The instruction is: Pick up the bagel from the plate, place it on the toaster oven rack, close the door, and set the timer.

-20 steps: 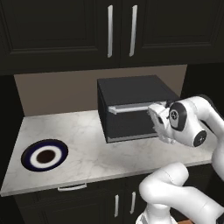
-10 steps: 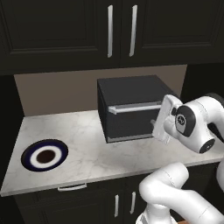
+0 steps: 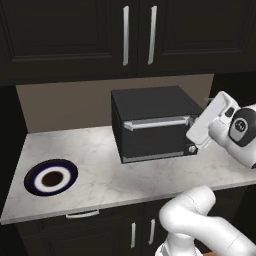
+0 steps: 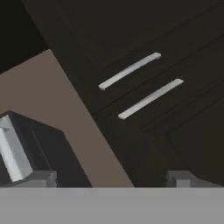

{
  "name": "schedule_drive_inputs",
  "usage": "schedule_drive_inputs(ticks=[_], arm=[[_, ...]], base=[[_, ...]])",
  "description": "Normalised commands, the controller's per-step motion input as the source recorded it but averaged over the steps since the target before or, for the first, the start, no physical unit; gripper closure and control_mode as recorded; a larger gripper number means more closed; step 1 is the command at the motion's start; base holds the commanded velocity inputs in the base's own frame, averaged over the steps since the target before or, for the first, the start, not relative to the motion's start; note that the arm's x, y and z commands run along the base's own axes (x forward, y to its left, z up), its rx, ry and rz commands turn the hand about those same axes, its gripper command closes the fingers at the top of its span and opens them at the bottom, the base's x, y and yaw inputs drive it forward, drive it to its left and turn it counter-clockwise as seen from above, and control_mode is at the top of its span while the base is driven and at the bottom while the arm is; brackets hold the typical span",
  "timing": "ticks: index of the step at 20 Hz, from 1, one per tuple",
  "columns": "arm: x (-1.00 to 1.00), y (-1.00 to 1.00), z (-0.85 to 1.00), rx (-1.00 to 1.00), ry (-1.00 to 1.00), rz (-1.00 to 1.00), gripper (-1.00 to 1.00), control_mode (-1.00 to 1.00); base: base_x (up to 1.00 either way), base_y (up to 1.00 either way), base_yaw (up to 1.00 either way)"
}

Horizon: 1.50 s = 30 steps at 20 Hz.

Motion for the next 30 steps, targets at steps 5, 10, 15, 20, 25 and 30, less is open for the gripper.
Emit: schedule_drive_inputs(ticks=[5,10,15,20,25,30], arm=[[-0.16,0.01,0.43,0.66,0.02,0.24,-1.0,-1.0],[-0.02,0.25,0.2,0.63,0.0,0.37,-1.0,-1.0],[0.07,0.33,0.36,0.58,-0.13,0.39,-1.0,-1.0],[0.0,0.38,0.49,0.57,-0.06,0.41,-1.0,-1.0],[-0.01,0.3,0.44,0.55,0.18,0.5,-1.0,-1.0],[0.0,0.24,0.15,0.7,0.49,0.52,-1.0,-1.0]], base=[[0.0,0.0,0.0],[0.0,0.0,0.0],[0.0,0.0,0.0],[0.0,0.0,0.0],[0.0,0.0,0.0],[0.0,0.0,0.0]])
